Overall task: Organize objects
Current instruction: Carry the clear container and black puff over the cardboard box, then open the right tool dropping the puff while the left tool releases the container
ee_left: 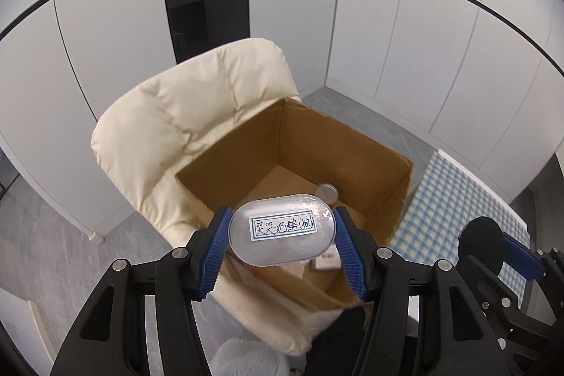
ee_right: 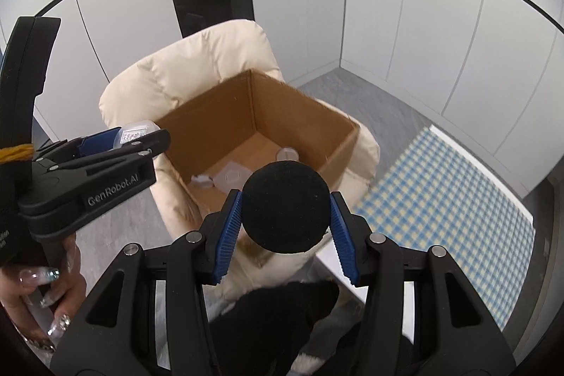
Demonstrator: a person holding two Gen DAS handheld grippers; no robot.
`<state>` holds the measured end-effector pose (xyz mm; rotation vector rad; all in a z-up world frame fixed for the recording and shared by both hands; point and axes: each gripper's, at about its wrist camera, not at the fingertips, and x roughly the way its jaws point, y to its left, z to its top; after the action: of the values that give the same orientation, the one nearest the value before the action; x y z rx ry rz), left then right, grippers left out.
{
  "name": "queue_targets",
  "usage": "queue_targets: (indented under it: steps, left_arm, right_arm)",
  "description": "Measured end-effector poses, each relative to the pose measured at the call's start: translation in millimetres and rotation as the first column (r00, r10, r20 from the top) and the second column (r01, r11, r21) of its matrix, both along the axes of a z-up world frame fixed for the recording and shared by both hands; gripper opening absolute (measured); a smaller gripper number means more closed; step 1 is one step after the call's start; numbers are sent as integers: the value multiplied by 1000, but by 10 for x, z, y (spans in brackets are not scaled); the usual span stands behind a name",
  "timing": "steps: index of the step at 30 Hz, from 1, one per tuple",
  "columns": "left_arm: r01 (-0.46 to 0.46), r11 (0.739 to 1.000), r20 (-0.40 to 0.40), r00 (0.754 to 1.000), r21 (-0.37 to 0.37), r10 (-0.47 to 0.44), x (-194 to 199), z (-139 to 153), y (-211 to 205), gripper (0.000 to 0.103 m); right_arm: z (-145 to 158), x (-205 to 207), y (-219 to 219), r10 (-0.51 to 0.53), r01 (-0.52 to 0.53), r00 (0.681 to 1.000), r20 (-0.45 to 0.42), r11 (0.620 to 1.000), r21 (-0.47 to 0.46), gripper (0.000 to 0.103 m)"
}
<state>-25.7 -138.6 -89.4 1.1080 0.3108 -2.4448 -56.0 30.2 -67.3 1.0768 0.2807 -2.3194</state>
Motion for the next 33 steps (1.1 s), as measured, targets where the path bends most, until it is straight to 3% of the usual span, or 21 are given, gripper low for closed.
queue_targets:
  steps: [8, 15, 25, 33]
  left_arm:
    - [-63, 998, 33, 998, 28, 62, -312, -208, -352, 58]
    - [-95, 994, 85, 992, 54, 90, -514, -502, -564, 58]
    - [-101, 994, 144, 985, 48, 93, -721, -872, -614, 58]
    - [-85, 994, 172, 983, 72, 71, -793, -1023, -589, 58]
  right_arm:
    - [-81, -462, -426, 35, -35, 999, 2, 999, 26, 51]
    - [-381, -789, -731, 63, -66, 997, 44, 996, 61, 51]
    - [-859, -1026, -851, 53, -65, 990, 127, 994, 91, 51]
    - [-1039, -1124, -866, 35, -51, 987, 155, 994, 99, 51]
